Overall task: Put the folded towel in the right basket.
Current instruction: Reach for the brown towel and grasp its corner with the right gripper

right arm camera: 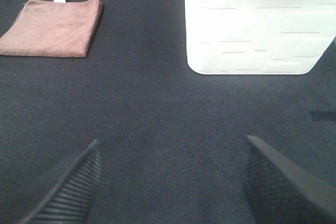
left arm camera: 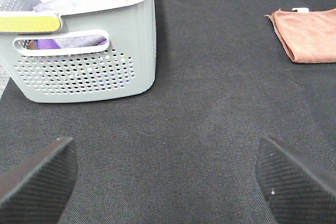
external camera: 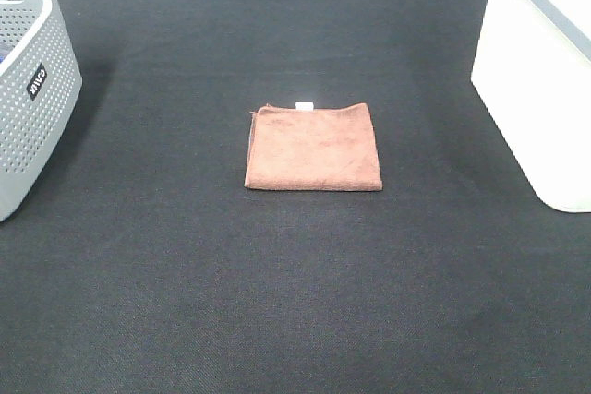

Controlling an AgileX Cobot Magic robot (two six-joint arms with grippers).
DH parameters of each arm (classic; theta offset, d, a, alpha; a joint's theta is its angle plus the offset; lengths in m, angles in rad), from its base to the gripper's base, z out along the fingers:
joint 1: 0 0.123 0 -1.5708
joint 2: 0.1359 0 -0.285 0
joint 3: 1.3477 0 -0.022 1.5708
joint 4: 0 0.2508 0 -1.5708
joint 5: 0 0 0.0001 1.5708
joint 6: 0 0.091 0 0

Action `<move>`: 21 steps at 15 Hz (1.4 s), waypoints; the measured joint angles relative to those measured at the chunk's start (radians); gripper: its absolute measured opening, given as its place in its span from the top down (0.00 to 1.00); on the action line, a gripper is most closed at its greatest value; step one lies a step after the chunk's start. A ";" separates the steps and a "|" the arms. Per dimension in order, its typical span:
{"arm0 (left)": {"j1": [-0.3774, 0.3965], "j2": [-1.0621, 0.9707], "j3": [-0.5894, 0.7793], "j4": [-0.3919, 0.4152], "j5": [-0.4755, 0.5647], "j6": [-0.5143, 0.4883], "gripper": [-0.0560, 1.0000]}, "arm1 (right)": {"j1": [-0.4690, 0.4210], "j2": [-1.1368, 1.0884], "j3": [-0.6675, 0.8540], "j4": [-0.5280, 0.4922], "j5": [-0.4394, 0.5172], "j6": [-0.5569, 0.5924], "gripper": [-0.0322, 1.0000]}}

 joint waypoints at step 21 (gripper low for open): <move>0.000 0.000 0.000 0.000 0.000 0.000 0.12 | 0.000 0.000 0.000 0.000 0.000 0.000 0.29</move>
